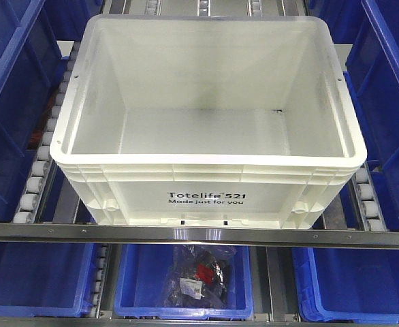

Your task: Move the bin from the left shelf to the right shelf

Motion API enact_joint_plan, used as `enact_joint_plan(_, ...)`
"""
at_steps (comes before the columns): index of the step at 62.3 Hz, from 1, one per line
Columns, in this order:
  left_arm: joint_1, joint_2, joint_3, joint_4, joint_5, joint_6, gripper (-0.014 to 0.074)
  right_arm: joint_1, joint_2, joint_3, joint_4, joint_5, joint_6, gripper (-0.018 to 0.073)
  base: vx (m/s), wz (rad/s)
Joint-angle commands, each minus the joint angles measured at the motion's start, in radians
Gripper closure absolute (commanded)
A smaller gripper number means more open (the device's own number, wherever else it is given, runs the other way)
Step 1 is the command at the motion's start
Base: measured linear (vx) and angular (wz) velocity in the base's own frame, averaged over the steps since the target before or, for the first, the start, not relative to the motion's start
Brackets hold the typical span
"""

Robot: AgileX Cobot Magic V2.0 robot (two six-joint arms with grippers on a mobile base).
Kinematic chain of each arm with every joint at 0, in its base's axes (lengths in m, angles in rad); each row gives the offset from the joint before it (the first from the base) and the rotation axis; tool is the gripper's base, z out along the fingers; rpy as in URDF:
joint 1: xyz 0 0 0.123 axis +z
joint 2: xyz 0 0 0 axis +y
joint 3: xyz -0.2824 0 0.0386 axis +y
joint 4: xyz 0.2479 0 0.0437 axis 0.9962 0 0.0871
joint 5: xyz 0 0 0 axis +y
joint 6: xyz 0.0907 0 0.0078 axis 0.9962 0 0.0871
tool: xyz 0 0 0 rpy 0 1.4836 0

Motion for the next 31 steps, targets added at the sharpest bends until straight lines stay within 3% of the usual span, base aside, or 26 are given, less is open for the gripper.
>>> enact_joint_plan(1, 0.001, -0.009, -0.022, -0.004, -0.076, -0.007, 0.0594, -0.004, -0.010, 0.010, -0.005, -0.078, 0.000, 0.0568, 0.00, 0.00)
enact_joint_plan(31, 0.001, -0.009, -0.022, -0.004, -0.076, -0.007, 0.0594, -0.004, -0.010, 0.010, -0.005, -0.078, 0.000, 0.0568, 0.00, 0.00)
